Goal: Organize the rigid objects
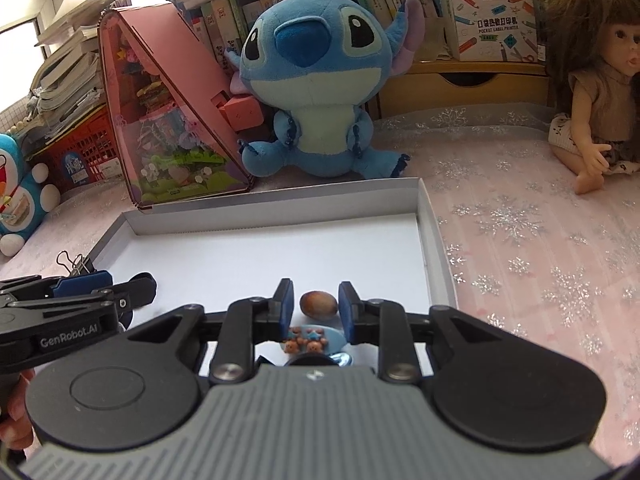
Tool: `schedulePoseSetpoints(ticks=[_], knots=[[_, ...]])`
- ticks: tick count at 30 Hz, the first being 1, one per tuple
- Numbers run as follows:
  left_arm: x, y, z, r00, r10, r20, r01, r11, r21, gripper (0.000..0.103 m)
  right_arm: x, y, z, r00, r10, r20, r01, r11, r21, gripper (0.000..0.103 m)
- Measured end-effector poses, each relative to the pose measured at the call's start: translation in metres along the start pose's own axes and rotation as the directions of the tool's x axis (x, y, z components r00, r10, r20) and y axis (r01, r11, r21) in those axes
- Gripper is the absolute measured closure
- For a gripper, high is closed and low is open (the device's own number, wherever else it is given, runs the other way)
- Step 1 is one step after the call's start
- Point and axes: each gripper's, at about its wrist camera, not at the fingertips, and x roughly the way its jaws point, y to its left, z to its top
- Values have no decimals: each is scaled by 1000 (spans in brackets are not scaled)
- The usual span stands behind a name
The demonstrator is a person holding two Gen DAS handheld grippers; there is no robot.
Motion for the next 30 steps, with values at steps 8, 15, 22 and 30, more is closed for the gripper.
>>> schedulePoseSetpoints(ticks=[8, 15, 22, 30], knots=[[-27, -5, -4, 999, -4, 45, 2, 999, 39, 44, -17, 7, -3, 999, -4, 40, 4, 1000, -10, 41], [-53, -6, -11, 997, -23, 74, 20, 999, 38, 41, -43, 15, -8, 996, -10, 89, 14, 999, -40, 31], [-85, -6, -29, 994, -55, 96, 55, 998, 6, 40, -76, 20, -21, 989, -9, 151, 19, 998, -66, 22], [-116, -6, -53, 989, -67, 130, 68, 998, -2, 40, -106, 23, -37, 980, -13, 200, 30, 996, -84, 18]])
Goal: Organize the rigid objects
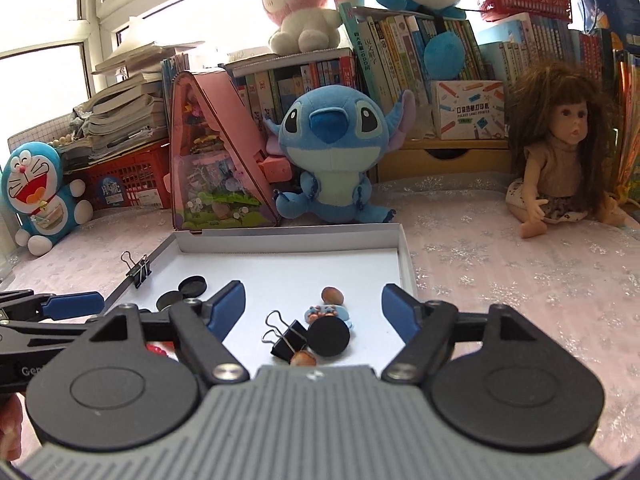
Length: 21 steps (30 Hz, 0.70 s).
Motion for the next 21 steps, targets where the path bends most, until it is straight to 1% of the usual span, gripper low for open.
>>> schedulePoseSetpoints(ticks=[4, 11, 16, 21], knots=[[-14, 1, -10, 1000, -6, 17, 6, 1000, 4, 39, -13, 6, -9, 1000, -7, 21, 7, 1000, -16, 17], [-30, 3, -28, 1000, 0, 16, 0, 1000, 24, 39, -27, 16, -27, 1000, -15, 19, 16, 998, -60, 16], [-34, 5, -41, 1000, 9, 0, -9, 1000, 28, 39, -32, 21, -43, 1000, -27, 1, 27, 996, -89, 15], [-28, 7, -55, 999, 20, -36, -19, 999, 30, 39, -30, 24, -54, 998, -57, -23, 54, 991, -120, 14]])
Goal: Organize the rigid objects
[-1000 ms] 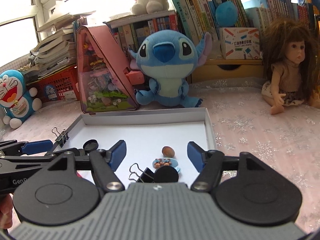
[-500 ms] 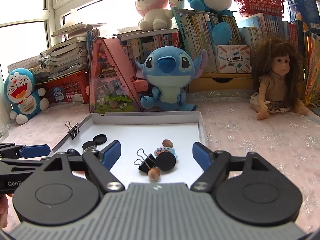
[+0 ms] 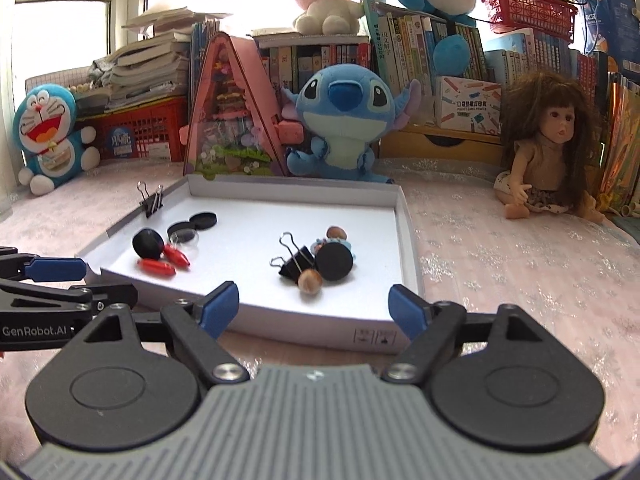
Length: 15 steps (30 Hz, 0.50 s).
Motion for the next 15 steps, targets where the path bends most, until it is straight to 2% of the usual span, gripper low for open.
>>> schedulePoseSetpoints(ticks=[4, 8, 12, 15], knots=[[11, -1, -8, 999, 17, -33, -17, 1000, 8, 39, 7, 4, -9, 999, -10, -37, 10, 1000, -22, 12], [18, -2, -12, 998, 22, -53, -22, 1000, 5, 39, 10, 11, -15, 999, -20, -39, 18, 998, -55, 8], [22, -3, -13, 998, 20, -55, -20, 1000, 5, 39, 12, 13, -19, 998, -18, -58, 16, 999, -41, 8], [24, -4, -13, 998, 26, -50, -26, 1000, 12, 32, 18, 14, -22, 996, -31, -79, 28, 999, -41, 8]])
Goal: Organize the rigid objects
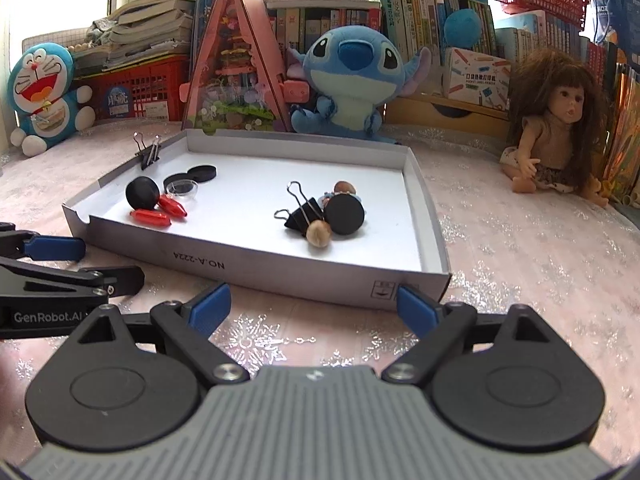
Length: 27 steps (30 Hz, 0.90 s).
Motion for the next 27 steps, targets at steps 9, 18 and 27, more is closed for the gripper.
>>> schedulePoseSetpoints(ticks=[9, 18, 27], knots=[[6, 2, -3, 1000, 15, 12, -15, 1000, -14, 20, 13, -6, -1, 997, 15, -79, -12, 999, 44, 0], [10, 5, -4, 1000, 23, -3, -23, 999, -35, 8, 15, -7, -1, 996, 21, -85, -17, 998, 53, 0], [12, 8, -3, 999, 45, -17, -45, 997, -56, 0, 15, -7, -1, 996, 24, -85, -19, 998, 56, 0]])
